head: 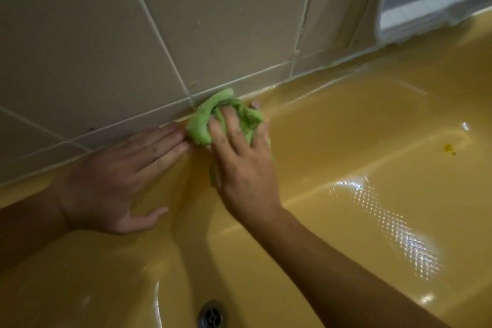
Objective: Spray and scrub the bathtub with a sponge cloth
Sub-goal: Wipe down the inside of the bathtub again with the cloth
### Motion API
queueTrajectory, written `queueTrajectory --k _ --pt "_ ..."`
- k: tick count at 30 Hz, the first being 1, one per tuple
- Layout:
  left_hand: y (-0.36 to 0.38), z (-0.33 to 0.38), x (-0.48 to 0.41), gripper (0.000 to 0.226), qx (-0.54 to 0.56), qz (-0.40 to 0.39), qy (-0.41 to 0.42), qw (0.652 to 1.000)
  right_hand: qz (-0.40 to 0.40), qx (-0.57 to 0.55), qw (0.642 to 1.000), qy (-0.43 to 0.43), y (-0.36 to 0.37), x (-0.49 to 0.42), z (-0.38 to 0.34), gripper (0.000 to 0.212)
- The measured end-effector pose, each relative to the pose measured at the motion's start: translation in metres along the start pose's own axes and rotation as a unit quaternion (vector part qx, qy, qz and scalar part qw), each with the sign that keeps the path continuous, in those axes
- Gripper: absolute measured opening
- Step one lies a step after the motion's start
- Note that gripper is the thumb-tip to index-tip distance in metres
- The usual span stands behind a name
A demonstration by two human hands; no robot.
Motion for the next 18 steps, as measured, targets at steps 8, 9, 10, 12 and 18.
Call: queueTrajectory --k 8,9,10,12,18 --pt "-0.001 0.000 -0.003 0.097 -0.008 -0.003 -0.002 1.000 0.141 0.037 0.958 0.246 -0.017 -0.030 0.066 0.047" --pt "-0.001 0.000 -0.004 0.096 -0.008 -0.003 0.001 1.000 0.110 0.036 0.971 0.210 -0.006 -0.025 0.043 0.048" --pt "0.000 0.000 -0.004 0.095 -0.014 -0.001 -0.001 1.000 0.072 0.025 0.982 0.172 0.003 -0.020 0.019 0.051" --pt "0.001 0.003 0.000 0.093 -0.034 0.018 -0.031 0.999 -0.015 0.010 0.992 0.125 0.016 -0.006 -0.007 0.055" --pt "0.007 0.026 0.083 0.083 -0.070 0.106 -0.267 0.955 0.018 0.037 0.969 0.242 -0.019 -0.031 0.048 0.052"
Point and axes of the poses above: each hand's wrist, its own x-axis away from the middle knuckle, its own y-axis out of the palm, z = x × y, the point moved 5 cm from there along -x, towards the middle knuckle, and after that the axes turned 1 degree about x, right-handed, at the moved point
